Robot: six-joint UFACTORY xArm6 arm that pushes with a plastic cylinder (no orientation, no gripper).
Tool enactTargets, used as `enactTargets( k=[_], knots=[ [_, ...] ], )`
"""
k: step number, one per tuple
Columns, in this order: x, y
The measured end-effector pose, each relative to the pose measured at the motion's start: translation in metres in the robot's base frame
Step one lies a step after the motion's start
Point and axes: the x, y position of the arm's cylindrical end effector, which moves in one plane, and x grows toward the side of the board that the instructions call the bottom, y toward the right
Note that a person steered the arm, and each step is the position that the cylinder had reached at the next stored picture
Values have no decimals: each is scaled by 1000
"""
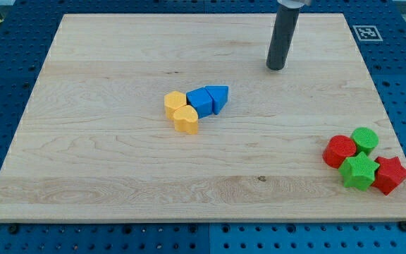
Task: Separate the yellow blocks from the blue cube
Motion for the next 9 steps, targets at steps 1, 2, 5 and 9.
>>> enactTargets(
  k=[1,2,5,9],
  knots=[
    [0,0],
    [10,-6],
    [110,-61],
    [123,-127]
  ],
)
